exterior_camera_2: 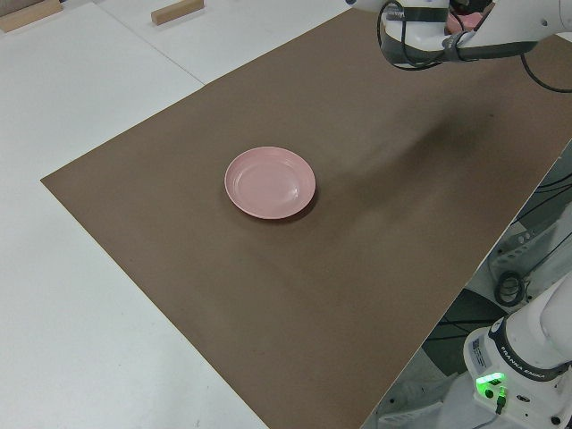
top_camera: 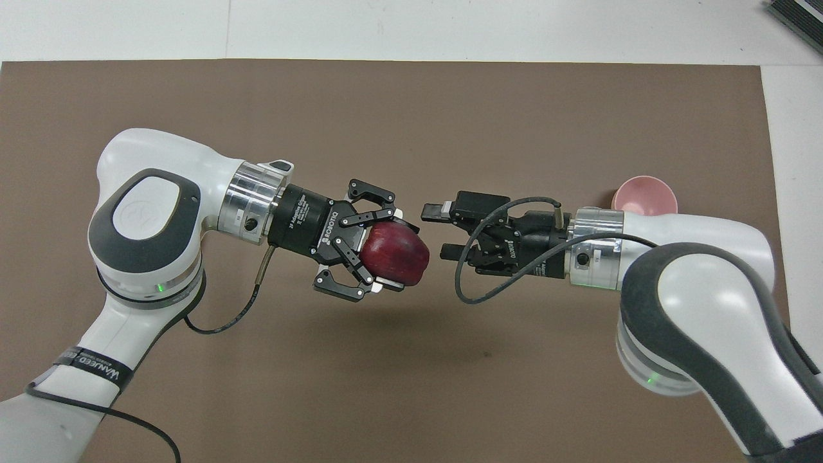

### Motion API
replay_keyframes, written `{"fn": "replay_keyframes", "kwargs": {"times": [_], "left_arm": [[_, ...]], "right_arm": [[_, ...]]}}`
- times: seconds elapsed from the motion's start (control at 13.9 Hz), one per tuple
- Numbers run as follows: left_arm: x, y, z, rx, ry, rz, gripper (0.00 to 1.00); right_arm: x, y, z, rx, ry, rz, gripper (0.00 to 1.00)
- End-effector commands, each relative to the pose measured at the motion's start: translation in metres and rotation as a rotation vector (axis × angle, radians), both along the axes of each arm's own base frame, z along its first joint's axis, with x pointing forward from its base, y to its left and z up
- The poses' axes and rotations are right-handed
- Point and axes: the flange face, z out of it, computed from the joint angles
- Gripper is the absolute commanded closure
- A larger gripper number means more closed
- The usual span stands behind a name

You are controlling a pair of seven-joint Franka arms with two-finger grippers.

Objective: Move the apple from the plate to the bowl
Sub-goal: 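Carry the apple with the left gripper toward the right gripper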

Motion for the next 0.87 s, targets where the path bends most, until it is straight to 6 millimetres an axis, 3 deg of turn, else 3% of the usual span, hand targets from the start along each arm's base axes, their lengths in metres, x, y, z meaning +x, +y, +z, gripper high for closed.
{"fn": "replay_keyframes", "kwargs": {"times": [0.0,0.36,0.79], "left_arm": [[-0.003,0.003,0.002,-0.027,0.032,0.070,1.00],[0.003,-0.003,0.001,-0.051,0.037,0.192,1.00],[-0.007,-0.014,0.001,-0.066,0.049,0.189,1.00]], "right_arm": [[-0.019,0.004,0.003,0.033,-0.011,-0.004,0.00],[-0.021,0.005,0.005,0.039,-0.008,0.002,0.00],[-0.017,0.010,0.003,0.028,-0.020,0.003,0.00]]}}
